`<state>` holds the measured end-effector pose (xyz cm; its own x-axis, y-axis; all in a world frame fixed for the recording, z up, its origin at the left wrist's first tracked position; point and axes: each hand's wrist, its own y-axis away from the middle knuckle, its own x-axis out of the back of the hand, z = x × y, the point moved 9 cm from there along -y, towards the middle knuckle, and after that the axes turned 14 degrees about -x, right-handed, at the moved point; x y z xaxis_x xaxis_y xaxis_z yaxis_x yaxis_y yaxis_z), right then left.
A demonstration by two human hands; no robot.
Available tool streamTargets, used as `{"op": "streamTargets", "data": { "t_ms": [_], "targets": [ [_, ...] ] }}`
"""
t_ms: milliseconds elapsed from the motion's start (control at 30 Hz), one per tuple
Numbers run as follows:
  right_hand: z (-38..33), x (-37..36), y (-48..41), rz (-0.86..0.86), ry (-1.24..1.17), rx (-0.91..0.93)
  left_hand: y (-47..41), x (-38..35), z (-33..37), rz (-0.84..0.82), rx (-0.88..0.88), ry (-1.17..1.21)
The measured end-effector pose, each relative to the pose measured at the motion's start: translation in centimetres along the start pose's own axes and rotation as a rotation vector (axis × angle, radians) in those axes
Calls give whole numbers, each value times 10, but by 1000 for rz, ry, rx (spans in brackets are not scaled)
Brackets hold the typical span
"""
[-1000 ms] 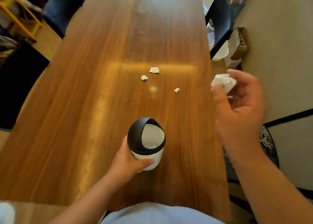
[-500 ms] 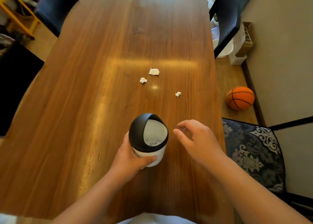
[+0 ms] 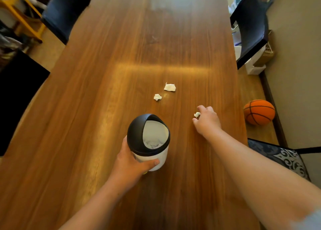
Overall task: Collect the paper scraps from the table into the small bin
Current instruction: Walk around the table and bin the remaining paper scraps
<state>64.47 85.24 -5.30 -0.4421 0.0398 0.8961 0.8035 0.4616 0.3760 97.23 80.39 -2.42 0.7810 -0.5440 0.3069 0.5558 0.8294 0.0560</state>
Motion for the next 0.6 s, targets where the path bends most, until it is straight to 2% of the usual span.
{"op": "streamTargets", "data": {
  "t_ms": [100,267,400,500,600],
  "targets": [
    [-8,-6,-6,33,19,19,-8,1,-2,-1,-6,11],
    [-13,-9,-2,52,-81,53,-13,2,-5,2,0,38],
    [-16,-7,13,-4,-160,62,-14,6,-10,10,13,47],
    [-30,17,30,-53,-341,95,-13,12,-17,30,18,56],
    [-55,80,53,58,-590,200,-15,19,-20,50,23,62]
  ]
}}
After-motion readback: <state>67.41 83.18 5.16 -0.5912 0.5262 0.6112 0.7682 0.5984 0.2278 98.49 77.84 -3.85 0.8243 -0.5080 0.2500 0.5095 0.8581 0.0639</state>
